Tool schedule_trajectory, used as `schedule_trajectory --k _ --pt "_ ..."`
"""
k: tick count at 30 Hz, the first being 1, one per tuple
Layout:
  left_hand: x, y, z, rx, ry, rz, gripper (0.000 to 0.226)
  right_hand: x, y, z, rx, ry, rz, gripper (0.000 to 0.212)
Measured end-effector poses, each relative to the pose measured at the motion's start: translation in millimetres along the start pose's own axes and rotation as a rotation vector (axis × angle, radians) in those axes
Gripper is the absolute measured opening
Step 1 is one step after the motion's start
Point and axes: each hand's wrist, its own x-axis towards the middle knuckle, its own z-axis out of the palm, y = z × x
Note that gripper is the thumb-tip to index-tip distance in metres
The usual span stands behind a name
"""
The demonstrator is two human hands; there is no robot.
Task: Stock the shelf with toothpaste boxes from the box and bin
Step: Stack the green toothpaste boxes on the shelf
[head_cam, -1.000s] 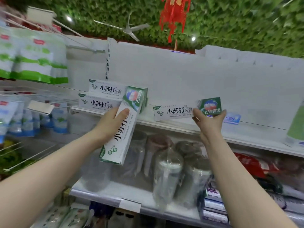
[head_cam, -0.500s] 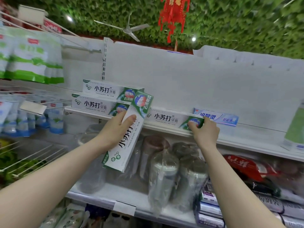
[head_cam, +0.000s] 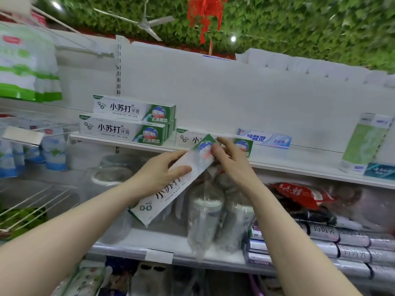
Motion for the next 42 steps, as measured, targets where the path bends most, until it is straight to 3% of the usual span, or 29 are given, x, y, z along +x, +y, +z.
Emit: schedule_trajectory --k 4,8,15,21,24,28,33,35,39,42 --pt "-3 1 -1 0.192 -0.059 0.11 0.062 -20 -5 -12 0.168 -0.182 0.093 0.033" --pt "-6 0 -6 0.371 -0.061 0.164 0.064 -40 1 -17 0.36 -0.206 0.16 0.045" --pt "-8 -2 -27 0.556 -0.07 0.202 0.069 -68 0 -30 0.47 0.038 0.17 0.055" --pt "7 -6 -43 0.333 0.028 0.198 0.061 -71 2 -50 0.563 0.223 0.144 0.064" --pt "21 1 -44 0.313 0.077 0.204 0.057 -56 1 -55 0.48 0.259 0.105 0.064" --pt "47 3 -48 0.312 0.094 0.173 0.056 -30 5 -68 0.159 0.246 0.097 0.023" --pt "72 0 -32 0.393 0.067 0.125 0.056 -3 25 -73 -0.054 0.246 0.107 0.011" --pt "77 -1 -21 0.451 0.098 0.127 0.055 7 37 -73 -0.164 0.24 0.099 0.022" --pt "83 -7 -9 0.518 0.142 0.146 0.053 24 47 -74 -0.233 0.252 0.153 0.075" --pt "86 -9 -6 0.617 0.177 0.162 0.052 32 51 -73 -0.188 0.202 0.154 0.074"
